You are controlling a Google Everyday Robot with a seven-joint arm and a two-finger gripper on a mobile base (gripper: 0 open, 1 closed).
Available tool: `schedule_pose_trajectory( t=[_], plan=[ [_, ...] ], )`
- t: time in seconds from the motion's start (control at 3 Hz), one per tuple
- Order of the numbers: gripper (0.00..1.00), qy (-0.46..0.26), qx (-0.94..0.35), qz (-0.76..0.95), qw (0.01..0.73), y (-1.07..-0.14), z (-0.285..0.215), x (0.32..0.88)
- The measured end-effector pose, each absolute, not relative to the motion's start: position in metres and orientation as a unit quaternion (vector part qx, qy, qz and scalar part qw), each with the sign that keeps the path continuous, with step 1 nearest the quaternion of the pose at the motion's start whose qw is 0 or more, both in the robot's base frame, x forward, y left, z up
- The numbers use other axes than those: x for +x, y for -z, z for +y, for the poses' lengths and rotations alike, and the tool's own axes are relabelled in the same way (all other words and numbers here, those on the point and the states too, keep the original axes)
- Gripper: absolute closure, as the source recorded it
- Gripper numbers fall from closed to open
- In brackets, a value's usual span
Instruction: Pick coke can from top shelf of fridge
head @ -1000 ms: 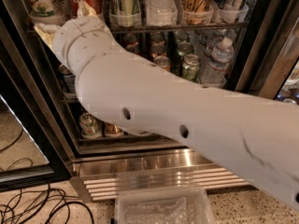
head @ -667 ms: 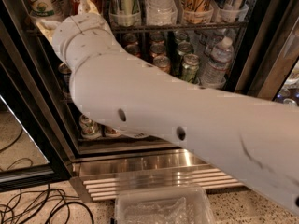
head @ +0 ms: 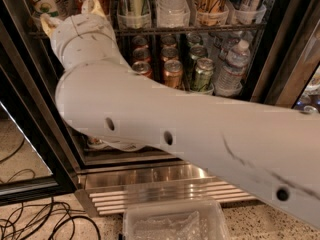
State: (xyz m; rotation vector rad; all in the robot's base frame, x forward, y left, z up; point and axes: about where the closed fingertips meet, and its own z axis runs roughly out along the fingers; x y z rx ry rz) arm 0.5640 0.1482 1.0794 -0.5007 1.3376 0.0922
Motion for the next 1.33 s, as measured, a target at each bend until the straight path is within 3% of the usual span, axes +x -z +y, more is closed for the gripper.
schedule_pose_trajectory(
  t=[1.33],
  plan=[
    [0.37,-0.020,-0.213,0.630,0.746,-1.064,0.140,0.603]
  ],
)
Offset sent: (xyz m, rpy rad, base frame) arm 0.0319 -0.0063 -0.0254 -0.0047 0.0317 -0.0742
